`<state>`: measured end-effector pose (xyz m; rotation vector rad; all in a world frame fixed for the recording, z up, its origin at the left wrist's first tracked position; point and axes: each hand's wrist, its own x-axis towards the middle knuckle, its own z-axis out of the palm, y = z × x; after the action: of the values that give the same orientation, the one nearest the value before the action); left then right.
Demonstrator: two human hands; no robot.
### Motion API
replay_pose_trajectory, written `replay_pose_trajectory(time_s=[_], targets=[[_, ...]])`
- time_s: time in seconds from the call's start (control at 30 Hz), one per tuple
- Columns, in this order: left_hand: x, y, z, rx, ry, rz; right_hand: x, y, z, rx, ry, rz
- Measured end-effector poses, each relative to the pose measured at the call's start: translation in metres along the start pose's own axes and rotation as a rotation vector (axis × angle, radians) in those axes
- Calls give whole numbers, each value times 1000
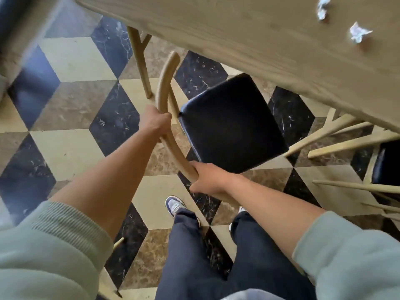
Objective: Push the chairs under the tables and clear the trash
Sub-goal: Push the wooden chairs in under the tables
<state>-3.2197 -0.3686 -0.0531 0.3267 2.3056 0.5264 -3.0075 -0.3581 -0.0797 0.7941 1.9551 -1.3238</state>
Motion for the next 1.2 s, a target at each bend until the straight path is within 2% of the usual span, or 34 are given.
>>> replay_pose_trajectory(time_s=[0.2, 0.3, 0.43, 0.6, 0.73, 0.87, 0.97, 1.07, 1.2], targets=[[-24, 60, 65, -8, -137, -17, -69, 126, -66, -280, 351, 44], [-33, 77, 87, -1, -213, -71, -101, 180, -85, -424, 378, 17], [-51, 90, 124, 16, -359, -161, -137, 237, -107, -466, 407, 8], [-86, 108, 175, 39, -522, -181, -178, 288, -139, -370, 387, 114], [-106, 117, 194, 56, -607, -146, -198, 304, -155, -237, 327, 220], [-120, 113, 189, 62, -629, -78, -199, 287, -159, -141, 287, 308], [-121, 106, 164, 132, -653, -7, -184, 245, -160, -23, 337, 285], [-104, 93, 115, 92, -655, 5, -148, 176, -164, -42, 453, 195], [-59, 54, 15, 38, -575, 14, -88, 47, -165, -121, 532, 46]])
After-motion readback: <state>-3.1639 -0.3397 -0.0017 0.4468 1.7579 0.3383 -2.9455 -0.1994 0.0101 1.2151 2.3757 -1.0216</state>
